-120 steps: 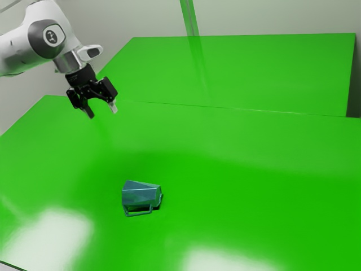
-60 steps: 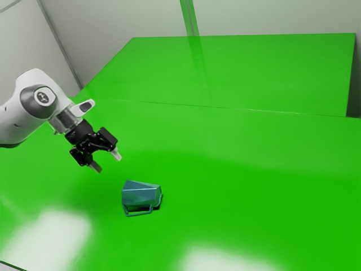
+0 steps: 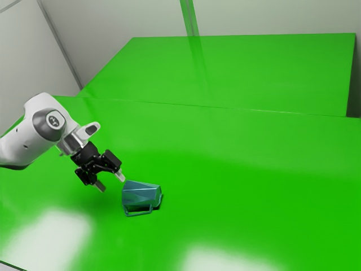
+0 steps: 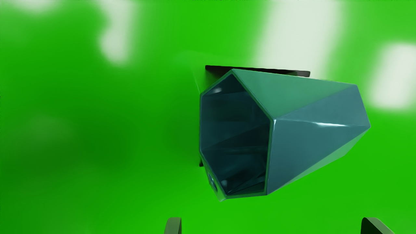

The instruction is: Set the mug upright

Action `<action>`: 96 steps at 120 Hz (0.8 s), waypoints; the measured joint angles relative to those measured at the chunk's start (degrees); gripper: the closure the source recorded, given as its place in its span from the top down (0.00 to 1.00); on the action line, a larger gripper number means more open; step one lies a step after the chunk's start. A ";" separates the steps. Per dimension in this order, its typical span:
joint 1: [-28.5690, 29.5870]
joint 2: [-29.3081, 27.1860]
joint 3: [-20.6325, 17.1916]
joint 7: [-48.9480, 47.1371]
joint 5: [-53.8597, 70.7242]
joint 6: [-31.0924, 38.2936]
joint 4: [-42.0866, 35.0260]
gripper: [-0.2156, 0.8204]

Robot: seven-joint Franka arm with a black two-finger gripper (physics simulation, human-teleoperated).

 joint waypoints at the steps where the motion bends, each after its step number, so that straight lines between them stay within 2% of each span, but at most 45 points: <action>1: 0.00 0.00 0.00 0.06 0.00 0.09 -0.06 0.79; 96: -0.76 5.60 0.00 12.27 -17.87 5.75 -2.51 0.79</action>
